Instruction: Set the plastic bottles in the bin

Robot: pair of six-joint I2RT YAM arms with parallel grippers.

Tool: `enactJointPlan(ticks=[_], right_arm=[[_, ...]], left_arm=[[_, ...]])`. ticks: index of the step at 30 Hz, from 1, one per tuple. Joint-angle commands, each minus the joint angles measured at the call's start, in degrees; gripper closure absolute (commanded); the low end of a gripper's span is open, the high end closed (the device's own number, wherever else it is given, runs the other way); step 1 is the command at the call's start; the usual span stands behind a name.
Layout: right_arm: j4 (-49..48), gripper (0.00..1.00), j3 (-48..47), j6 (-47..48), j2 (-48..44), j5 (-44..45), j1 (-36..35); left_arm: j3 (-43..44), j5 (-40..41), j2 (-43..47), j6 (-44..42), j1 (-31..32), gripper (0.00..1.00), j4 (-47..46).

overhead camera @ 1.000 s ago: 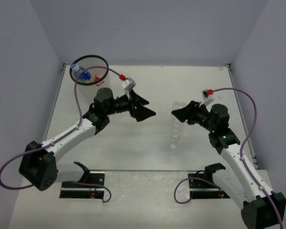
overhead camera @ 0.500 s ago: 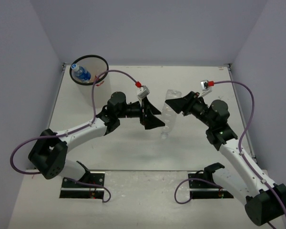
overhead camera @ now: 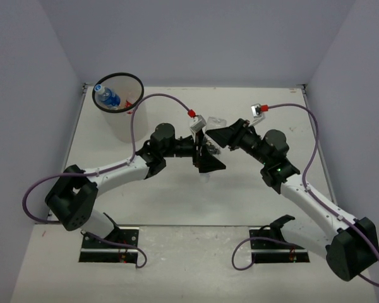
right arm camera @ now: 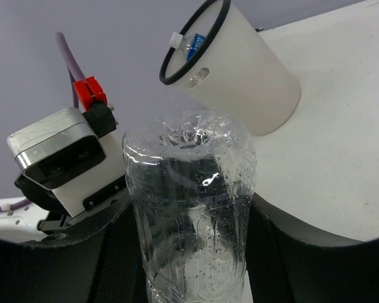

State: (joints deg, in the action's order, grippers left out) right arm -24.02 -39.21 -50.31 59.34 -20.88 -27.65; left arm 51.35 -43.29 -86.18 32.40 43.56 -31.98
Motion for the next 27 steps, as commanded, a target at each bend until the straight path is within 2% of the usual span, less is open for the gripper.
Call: enactJointPlan(ticks=[1, 7, 8, 10, 13, 14, 15, 17, 18, 20, 22, 27], right_arm=[[-5.13, 1.0, -4.51, 0.46, 2.38, -1.96, -1.86], [-4.84, 1.0, -3.07, 0.66, 1.54, 2.22, -2.24], [-3.9, 1.0, -3.07, 0.86, 1.0, 3.29, -2.37], [-2.24, 0.95, -3.2, 1.59, -0.04, 4.71, -2.4], [2.92, 0.62, -3.08, 3.25, -3.04, 9.45, -2.32], [3.64, 0.45, -2.95, 3.8, -4.18, 11.27, -2.32], [5.09, 0.32, -2.98, 4.38, -5.11, 12.83, -2.32], [8.31, 0.19, -4.08, 5.79, -6.79, 15.3, -2.38], [10.5, 0.07, -5.14, 6.68, -7.04, 16.95, -2.32], [15.09, 0.01, -7.34, 8.7, -7.22, 19.87, -2.32], [23.45, 0.01, -11.42, 10.03, -6.53, 24.69, -2.32], [38.64, 0.01, -18.91, 6.0, -5.38, 41.9, -2.14]], left_arm=[[1.82, 1.72, 0.98, -0.74, 0.3, 0.22, -0.27], [1.65, 2.64, 2.35, -1.15, 0.31, 0.67, 1.12], [1.79, 3.37, 2.62, -1.68, 0.37, 0.71, 2.39], [1.46, 3.8, 3.13, -1.88, 0.36, 0.75, 3.15], [0.42, 4.43, 4.51, -2.25, 0.39, 0.81, 2.63], [0.53, 5.02, 4.99, -2.72, 0.39, 0.83, 3.26], [0.63, 5.8, 5.41, -3.13, 0.34, 0.85, 3.99], [0.73, 6.64, 6.44, -4.45, 0.36, 0.87, 5.08], [0.85, 7.23, 6.97, -5.22, 0.3, 0.88, 5.85], [1.29, 8.46, 7.86, -6.46, 0.3, 0.9, 7.7], [2.07, 11.87, 9.53, -8.2, 0.3, 0.91, 10.68], [4.56, 28.58, 12.12, -9.64, 0.03, 0.91, 21.98]])
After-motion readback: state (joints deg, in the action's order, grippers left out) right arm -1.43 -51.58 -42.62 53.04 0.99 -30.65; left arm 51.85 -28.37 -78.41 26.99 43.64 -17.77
